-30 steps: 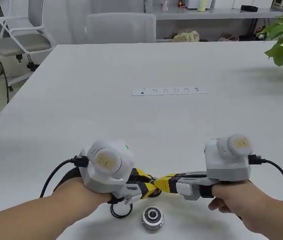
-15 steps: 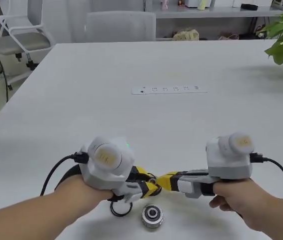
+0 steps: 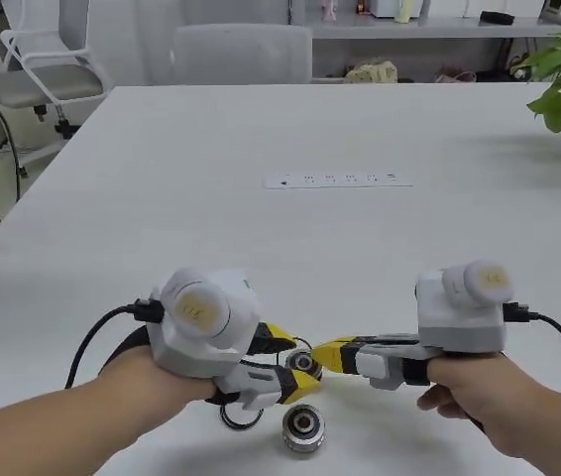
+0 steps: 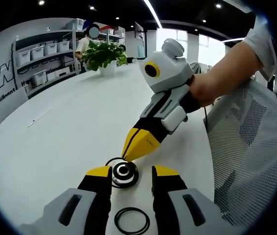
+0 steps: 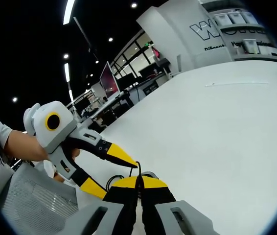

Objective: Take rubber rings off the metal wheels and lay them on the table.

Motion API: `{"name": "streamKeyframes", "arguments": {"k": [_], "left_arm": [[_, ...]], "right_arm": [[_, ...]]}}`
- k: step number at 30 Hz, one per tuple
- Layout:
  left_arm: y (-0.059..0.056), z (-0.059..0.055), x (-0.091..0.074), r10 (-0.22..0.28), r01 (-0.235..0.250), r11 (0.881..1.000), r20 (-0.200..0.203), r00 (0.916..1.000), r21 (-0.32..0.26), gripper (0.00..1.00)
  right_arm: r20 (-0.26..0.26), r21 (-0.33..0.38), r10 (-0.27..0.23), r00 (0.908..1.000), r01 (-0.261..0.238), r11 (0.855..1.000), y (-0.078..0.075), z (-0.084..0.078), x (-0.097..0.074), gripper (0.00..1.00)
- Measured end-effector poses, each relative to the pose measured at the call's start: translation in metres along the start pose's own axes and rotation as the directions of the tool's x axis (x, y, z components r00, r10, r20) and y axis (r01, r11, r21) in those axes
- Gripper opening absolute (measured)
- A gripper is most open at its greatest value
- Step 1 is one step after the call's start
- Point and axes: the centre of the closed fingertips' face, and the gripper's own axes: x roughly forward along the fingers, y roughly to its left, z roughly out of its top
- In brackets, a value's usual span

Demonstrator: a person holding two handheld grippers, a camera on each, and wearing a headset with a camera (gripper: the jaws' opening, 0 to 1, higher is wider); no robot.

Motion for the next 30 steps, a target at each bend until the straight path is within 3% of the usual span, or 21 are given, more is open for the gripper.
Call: {"name": "streamKeyframes", "arguments": {"k": [18, 30], "left_arm": [[-0.001, 0.008, -0.037, 0.021, -0.019, 0.999, 0.067, 0.9975, -0.033, 0.42], [0.001, 0.000, -0.059, 0.056, -0.052, 0.997, 0.085, 0.9948, -0.053, 0.50]], "right_arm": [[0.018, 0.011, 0.007, 0.9998, -0.007, 1.000, 0.002, 0.006, -0.005, 0.00], [0.015, 0.011, 0.024, 0.9996, -0.025, 1.000, 0.011, 0.006, -0.003, 0.00]]}}
